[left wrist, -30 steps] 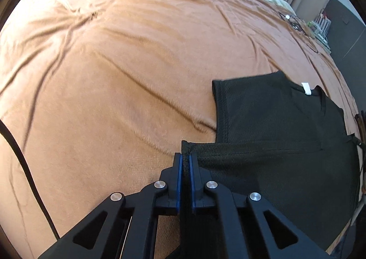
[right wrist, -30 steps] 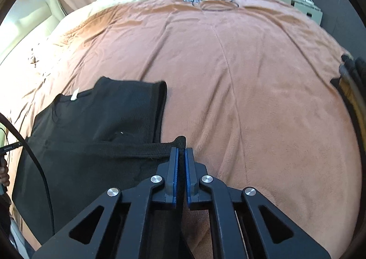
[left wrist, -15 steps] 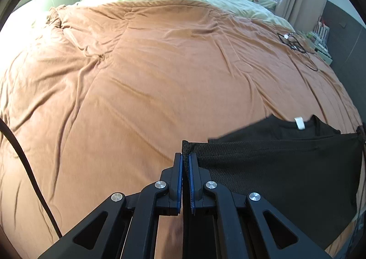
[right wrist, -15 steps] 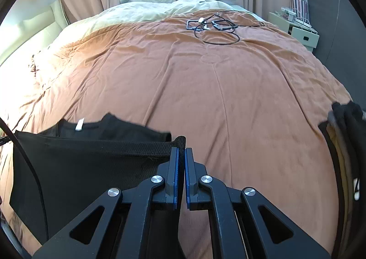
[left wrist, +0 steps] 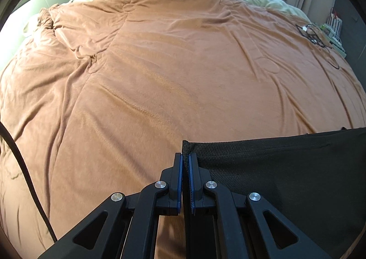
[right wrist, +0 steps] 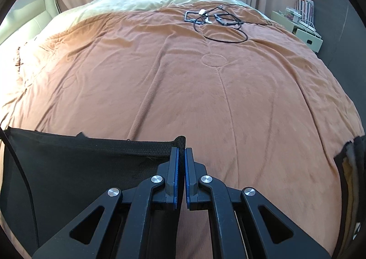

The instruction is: Fold small clothes

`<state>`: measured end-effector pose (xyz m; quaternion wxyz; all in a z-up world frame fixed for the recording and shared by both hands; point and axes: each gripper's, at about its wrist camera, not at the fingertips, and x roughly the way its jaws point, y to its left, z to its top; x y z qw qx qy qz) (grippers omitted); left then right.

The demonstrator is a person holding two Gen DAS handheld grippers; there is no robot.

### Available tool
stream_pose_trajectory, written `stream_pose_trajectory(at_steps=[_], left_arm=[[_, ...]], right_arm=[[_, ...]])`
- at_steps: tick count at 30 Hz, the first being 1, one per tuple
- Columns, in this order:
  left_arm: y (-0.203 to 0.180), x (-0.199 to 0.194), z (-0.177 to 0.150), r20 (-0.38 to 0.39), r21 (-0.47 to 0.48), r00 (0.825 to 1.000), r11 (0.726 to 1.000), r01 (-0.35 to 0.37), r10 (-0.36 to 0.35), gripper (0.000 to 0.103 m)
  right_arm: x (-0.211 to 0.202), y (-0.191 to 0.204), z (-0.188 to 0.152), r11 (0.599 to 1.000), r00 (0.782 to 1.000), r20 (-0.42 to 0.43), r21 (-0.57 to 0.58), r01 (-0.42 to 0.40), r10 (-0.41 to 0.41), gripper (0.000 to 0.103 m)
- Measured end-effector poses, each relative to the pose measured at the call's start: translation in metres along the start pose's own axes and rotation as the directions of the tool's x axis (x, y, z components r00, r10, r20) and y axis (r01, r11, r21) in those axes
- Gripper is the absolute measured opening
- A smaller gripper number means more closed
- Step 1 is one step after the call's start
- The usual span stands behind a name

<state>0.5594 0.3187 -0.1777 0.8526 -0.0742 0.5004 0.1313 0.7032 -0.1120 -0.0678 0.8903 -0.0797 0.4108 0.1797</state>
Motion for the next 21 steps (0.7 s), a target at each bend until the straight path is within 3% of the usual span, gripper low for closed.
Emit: stream_pose_trajectory(at_steps=[4,6,8,10,12,21], left_arm=[[-0.004,0.01,0.006,-0.009,0.017,1.0,1.0,-0.005,0.005,0.01],[-0.003,0.01,0.006,-0.022,0.018,0.999,0.999,-0.047,0.047,0.019],[0.002,0.004,0.003,-0.019,-0.001,0.999,0.999,-0.037,0.037,0.029],[0.007,-0.002,-0.002,-0.018,-0.024,1.0,1.0,-0.013,0.012,0.037],[0.01,-0.009,-0.007,-0.022,-0.029,1.0,1.0,-0.003,0.002,0.037],[0.005,-0.041,-0.052,-0.06,-0.029,0.997,0.999,0.04,-0.042,0.038]], right_arm=[[0.015,0.004,0.008,0.999,0.999,-0.001,-0.001,0.033,-0.033,0.002],[0.018,0.004,0.009,0.999,0.999,-0.031,0.025,0.033,-0.032,0.004],[0.014,0.004,0.008,0.999,0.999,-0.028,0.025,0.029,-0.028,0.012],[0.007,0.004,0.006,1.0,1.0,-0.024,0.013,0.018,-0.018,0.036],[-0.002,0.002,0.001,1.0,1.0,-0.023,0.017,-0.007,0.007,0.049],[-0.052,-0.007,-0.033,0.998,0.997,-0.06,0.02,-0.051,0.053,0.049]])
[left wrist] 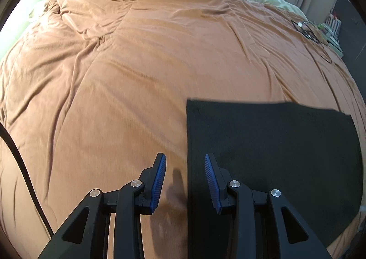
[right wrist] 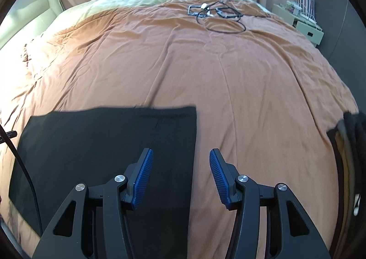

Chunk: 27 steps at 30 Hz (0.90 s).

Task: Fold small clothes
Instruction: 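Open both grippers and release the folded black shirt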

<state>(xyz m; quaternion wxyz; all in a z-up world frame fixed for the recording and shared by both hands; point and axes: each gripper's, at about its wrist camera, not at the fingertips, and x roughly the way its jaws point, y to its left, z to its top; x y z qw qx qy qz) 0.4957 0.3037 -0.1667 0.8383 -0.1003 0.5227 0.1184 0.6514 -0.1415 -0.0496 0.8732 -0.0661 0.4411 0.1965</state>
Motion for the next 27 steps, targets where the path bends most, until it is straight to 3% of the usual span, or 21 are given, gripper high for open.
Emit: stream_pose_trajectory(at_steps=[13,27], left_arm=[[-0.001,-0.024,-0.093,-0.087,-0.014,0.996,1.0,0.022,-0.023,0.038],[0.009,-0.041,-0.164,-0.123,-0.029,0.992,0.999,-0.016,0.012,0.041]], right_arm=[[-0.043,0.001,-0.065,0.999,0.993,-0.109,0.03,-0.044,0.047,0.049],[-0.067,-0.015,-0.14,0.999,0.981,-0.192,0.04,0.004,0.004,0.049]])
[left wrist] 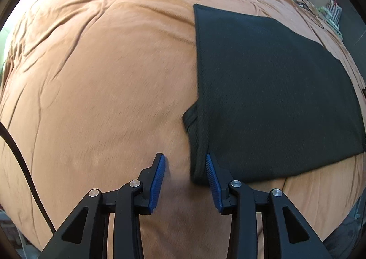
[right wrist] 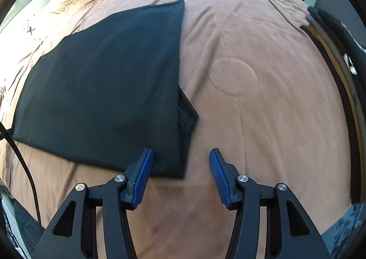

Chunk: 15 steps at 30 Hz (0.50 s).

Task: Fold small clothes
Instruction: 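Open both grippers and release the folded black shirt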

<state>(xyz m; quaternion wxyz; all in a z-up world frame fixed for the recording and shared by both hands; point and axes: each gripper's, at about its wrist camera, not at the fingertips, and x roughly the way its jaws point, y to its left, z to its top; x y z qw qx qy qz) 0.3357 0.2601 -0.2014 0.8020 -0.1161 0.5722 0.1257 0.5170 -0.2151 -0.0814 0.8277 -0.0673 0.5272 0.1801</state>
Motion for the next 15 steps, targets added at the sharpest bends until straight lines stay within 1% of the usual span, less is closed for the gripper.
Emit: stream_pose_trajectory(at_steps=[3,5,6,7,9,12,15], left_arm=[[0.001,-0.006,-0.009,-0.001,-0.009,1.0,1.0,0.002,-0.002,0.041],[0.002,-0.011,-0.011,0.007,-0.024,1.0,1.0,0.016,-0.016,0.041],[0.003,-0.015,-0.011,0.021,-0.035,0.999,0.999,0.04,-0.039,0.041],[0.003,-0.018,-0.011,0.032,-0.045,0.997,0.997,0.066,-0.065,0.041],[0.005,-0.023,-0.01,0.05,-0.076,0.99,0.988,0.133,-0.129,0.041],[0.008,-0.022,-0.009,0.054,-0.125,0.978,0.97,0.206,-0.201,0.041],[0.01,-0.016,-0.009,0.049,-0.179,0.964,0.948,0.264,-0.26,0.041]], right_arm=[[-0.009,-0.008,-0.009,1.0,1.0,0.01,0.026,0.003,-0.003,0.049],[-0.014,-0.014,-0.016,0.998,1.0,0.02,0.057,-0.026,0.025,0.049],[-0.017,-0.016,-0.018,0.996,0.998,0.029,0.076,-0.054,0.052,0.049],[-0.02,-0.019,-0.022,0.991,0.995,0.042,0.095,-0.09,0.087,0.046],[-0.025,-0.026,-0.025,0.976,0.984,0.068,0.134,-0.172,0.164,0.042],[-0.023,-0.035,-0.027,0.939,0.958,0.091,0.194,-0.284,0.271,0.039],[-0.011,-0.048,-0.029,0.908,0.941,0.091,0.249,-0.338,0.325,0.038]])
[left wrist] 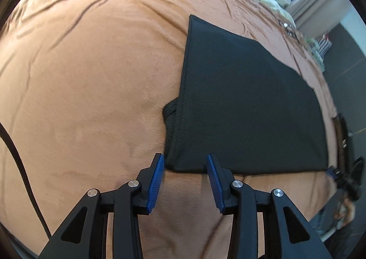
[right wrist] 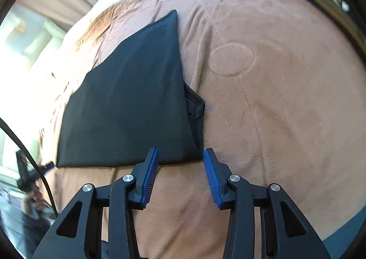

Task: Fold small clothes
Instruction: 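Open both grippers and release the folded black shirt, then close both grippers on the folded shirt's edge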

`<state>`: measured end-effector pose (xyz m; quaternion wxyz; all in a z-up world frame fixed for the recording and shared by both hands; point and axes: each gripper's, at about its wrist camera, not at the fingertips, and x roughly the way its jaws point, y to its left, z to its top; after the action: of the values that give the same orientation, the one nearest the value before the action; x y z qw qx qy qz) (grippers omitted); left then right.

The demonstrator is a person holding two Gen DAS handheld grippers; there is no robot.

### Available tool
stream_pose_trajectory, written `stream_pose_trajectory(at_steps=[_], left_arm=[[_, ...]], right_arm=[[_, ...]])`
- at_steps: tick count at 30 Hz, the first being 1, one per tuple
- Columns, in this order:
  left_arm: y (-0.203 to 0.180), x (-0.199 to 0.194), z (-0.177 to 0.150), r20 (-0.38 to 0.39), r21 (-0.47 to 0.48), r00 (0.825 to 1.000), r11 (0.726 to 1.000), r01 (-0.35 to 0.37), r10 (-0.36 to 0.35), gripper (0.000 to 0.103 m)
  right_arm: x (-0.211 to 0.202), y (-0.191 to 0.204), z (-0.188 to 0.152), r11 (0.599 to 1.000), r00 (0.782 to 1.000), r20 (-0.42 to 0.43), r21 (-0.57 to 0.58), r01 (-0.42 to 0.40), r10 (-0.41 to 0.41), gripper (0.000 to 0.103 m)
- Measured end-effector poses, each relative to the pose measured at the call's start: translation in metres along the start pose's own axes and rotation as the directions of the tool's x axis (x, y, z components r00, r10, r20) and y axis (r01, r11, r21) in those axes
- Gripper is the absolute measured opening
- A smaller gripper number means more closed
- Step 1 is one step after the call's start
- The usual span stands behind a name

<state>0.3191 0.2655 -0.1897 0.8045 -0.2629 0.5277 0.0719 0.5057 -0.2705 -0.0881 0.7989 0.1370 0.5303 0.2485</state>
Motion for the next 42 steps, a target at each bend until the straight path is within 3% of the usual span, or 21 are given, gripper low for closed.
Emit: stream_pose_trajectory(at_steps=[6,13,19,21,24,26,32,42], left_arm=[[0.014,0.007,-0.001,-0.008,-0.1,0.998,0.993,0.065,-0.066,0.041],[0.03,0.011,-0.01,-0.022,-0.216,0.988,0.966,0.145,-0.153,0.041],[0.04,0.016,-0.009,0.017,-0.271,0.974,0.936,0.224,-0.228,0.041],[0.042,0.019,-0.008,0.032,-0.273,0.971,0.933,0.235,-0.235,0.033],[0.042,0.018,-0.008,0.029,-0.268,0.979,0.942,0.202,-0.202,0.013],[0.039,0.013,-0.01,0.033,-0.246,0.979,0.948,0.203,-0.201,0.007],[0.032,-0.009,-0.009,0.065,-0.197,0.983,0.963,0.183,-0.173,0.005],[0.025,-0.047,-0.038,0.079,-0.169,0.98,0.966,0.194,-0.183,0.005]], right_arm=[[0.008,-0.023,0.0,0.989,0.996,0.002,0.115,-0.093,0.093,0.038],[0.003,-0.038,-0.01,0.971,0.99,-0.016,0.195,-0.137,0.143,0.036],[0.01,-0.052,-0.006,0.94,0.978,0.045,0.269,-0.209,0.205,0.036],[0.013,-0.057,-0.007,0.925,0.971,0.081,0.294,-0.24,0.226,0.034],[0.015,-0.063,-0.013,0.923,0.97,0.099,0.297,-0.244,0.224,0.014],[0.015,-0.063,-0.016,0.922,0.97,0.103,0.303,-0.241,0.219,0.006],[-0.014,-0.043,-0.027,0.949,0.97,0.151,0.227,-0.221,0.19,0.003],[-0.053,-0.022,-0.044,0.972,0.98,0.128,0.157,-0.173,0.154,0.003]])
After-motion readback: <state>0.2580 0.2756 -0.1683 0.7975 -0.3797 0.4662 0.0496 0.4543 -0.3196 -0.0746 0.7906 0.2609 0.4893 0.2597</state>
